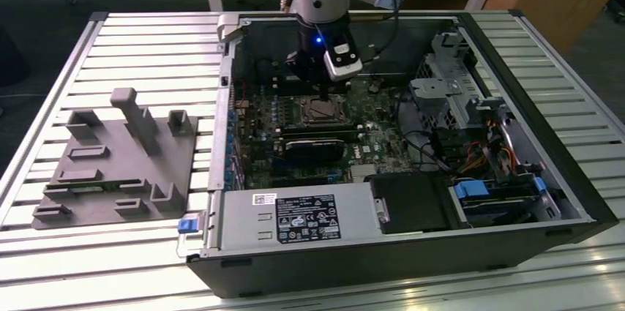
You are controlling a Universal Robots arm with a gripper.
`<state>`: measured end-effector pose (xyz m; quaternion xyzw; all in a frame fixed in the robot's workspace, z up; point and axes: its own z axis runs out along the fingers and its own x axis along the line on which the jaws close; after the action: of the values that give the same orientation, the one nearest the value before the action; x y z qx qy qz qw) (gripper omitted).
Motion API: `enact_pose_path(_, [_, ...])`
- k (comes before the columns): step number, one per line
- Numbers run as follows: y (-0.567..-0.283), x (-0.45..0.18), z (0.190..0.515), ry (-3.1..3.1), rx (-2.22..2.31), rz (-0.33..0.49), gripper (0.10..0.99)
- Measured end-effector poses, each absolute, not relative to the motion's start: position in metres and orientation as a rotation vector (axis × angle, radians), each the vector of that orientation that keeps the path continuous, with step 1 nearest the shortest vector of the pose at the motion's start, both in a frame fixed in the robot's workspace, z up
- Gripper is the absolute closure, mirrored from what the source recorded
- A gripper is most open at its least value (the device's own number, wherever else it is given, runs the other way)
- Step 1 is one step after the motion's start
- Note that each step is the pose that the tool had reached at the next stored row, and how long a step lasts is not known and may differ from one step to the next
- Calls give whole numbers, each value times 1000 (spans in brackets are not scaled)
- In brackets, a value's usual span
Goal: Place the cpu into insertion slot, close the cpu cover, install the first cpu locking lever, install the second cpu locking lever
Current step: 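Install the first cpu locking lever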
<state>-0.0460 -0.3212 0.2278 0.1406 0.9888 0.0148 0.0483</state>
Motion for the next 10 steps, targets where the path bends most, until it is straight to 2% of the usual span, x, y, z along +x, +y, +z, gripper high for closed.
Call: enact_pose_path(10, [-321, -46, 230, 3014, 429, 46, 980])
